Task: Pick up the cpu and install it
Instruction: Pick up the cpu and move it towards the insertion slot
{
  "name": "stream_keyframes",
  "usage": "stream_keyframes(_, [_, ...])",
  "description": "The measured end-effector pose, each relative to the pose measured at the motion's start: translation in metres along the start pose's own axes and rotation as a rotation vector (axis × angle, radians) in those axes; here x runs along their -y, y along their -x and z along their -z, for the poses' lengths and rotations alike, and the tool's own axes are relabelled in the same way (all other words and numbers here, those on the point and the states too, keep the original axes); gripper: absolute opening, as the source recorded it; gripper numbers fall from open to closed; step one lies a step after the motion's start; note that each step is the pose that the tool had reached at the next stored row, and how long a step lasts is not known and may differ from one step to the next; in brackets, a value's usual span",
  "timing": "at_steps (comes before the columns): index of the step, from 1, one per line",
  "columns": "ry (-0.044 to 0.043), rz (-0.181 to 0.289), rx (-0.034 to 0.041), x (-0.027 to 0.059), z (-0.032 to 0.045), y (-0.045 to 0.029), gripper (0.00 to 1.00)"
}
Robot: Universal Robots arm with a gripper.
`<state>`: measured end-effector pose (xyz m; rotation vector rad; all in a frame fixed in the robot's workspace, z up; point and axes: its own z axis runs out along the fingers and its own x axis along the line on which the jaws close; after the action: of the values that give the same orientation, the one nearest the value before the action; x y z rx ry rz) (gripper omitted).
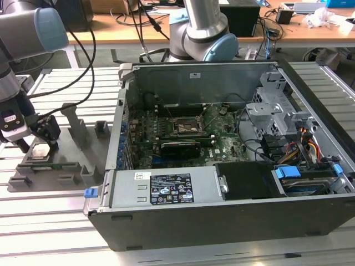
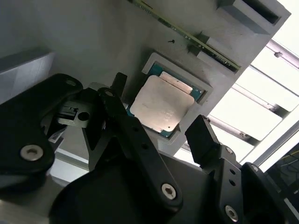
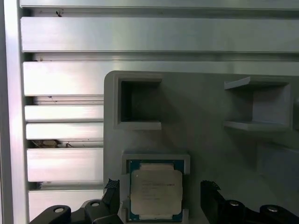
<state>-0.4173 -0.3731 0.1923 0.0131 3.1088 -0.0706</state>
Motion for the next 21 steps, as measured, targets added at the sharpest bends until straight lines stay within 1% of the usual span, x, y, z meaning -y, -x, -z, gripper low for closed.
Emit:
stream_keyframes(12, [-0.0002, 0.000, 0.0001, 0.0010, -0.0055, -0.0010, 0.78])
stream_keyframes(17, [-0.0002, 0.000, 0.0000, 0.0009, -0.0060, -0.0012, 0.78])
stream_keyframes(18, [-0.0003, 0.000, 0.0000, 0.0009, -0.0060, -0.0012, 0.76])
stream_keyframes(19, [-0.0003, 0.000, 0.0001, 0.0009, -0.0061, -0.0012, 0.70])
stream_keyframes(20, [-0.0003, 0.000, 0.0001, 0.0009, -0.0061, -0.0012, 0.70])
stream_keyframes(21, [-0.0002, 0.000, 0.0000, 0.0009, -0.0061, -0.0012, 0.64])
